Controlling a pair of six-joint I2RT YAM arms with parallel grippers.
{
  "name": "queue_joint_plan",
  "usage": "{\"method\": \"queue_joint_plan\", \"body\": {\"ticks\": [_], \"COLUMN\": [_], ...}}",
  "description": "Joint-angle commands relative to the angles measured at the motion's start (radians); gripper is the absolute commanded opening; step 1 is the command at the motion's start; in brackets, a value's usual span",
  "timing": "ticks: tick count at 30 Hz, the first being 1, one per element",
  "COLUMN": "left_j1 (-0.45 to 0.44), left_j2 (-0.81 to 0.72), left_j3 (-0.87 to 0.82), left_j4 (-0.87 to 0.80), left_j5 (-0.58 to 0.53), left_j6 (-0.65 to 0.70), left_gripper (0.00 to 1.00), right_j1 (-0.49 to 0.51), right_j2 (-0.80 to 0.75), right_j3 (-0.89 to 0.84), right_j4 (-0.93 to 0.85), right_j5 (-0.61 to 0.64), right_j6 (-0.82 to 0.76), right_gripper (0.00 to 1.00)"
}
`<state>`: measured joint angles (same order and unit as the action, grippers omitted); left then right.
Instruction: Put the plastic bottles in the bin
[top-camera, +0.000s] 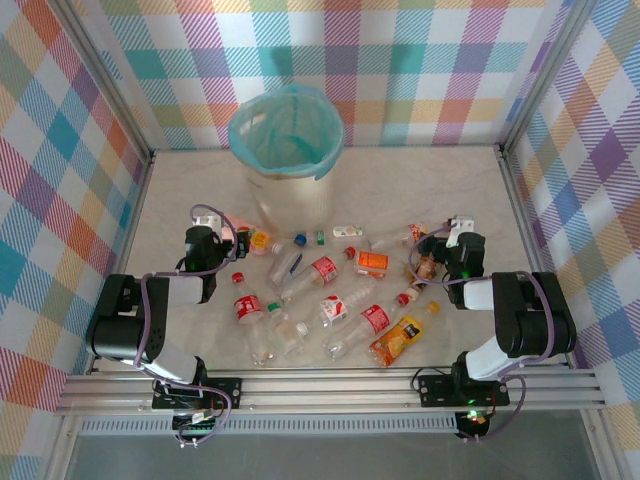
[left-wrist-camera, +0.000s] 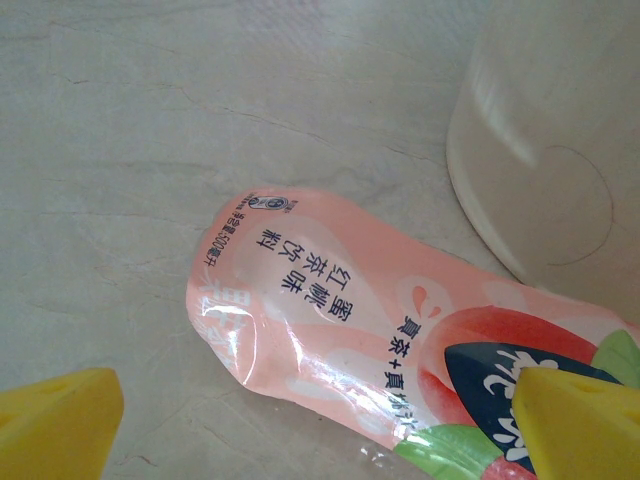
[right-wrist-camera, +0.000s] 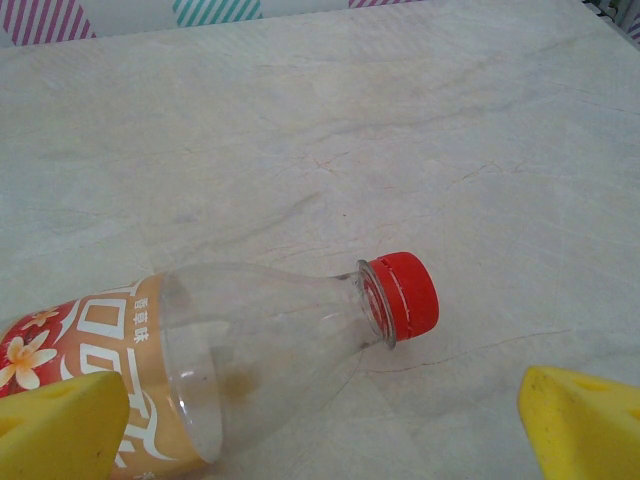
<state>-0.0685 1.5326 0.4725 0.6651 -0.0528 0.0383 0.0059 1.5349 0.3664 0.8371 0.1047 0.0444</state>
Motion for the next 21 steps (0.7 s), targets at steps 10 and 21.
{"method": "queue_joint_plan", "body": {"ticks": [10, 21], "left_j1": [0.013, 0.012], "left_j2": [0.007, -0.096], "left_j3": [-0.004, -0.014], "left_j4": [0.040, -0.029], "left_j5": [0.001, -0.009], "left_j6": [-0.012, -0.017], "left_gripper": [1.00, 1.00], "right_j1": [0.003, 0.004], "right_j2": [-0.002, -0.065], "right_j3": [0.019, 0.039], "right_j4": [0.039, -0.051], "right_j5": [-0.011, -0.008], "right_j6": [0.008, 0.008], "right_gripper": [1.00, 1.00]}}
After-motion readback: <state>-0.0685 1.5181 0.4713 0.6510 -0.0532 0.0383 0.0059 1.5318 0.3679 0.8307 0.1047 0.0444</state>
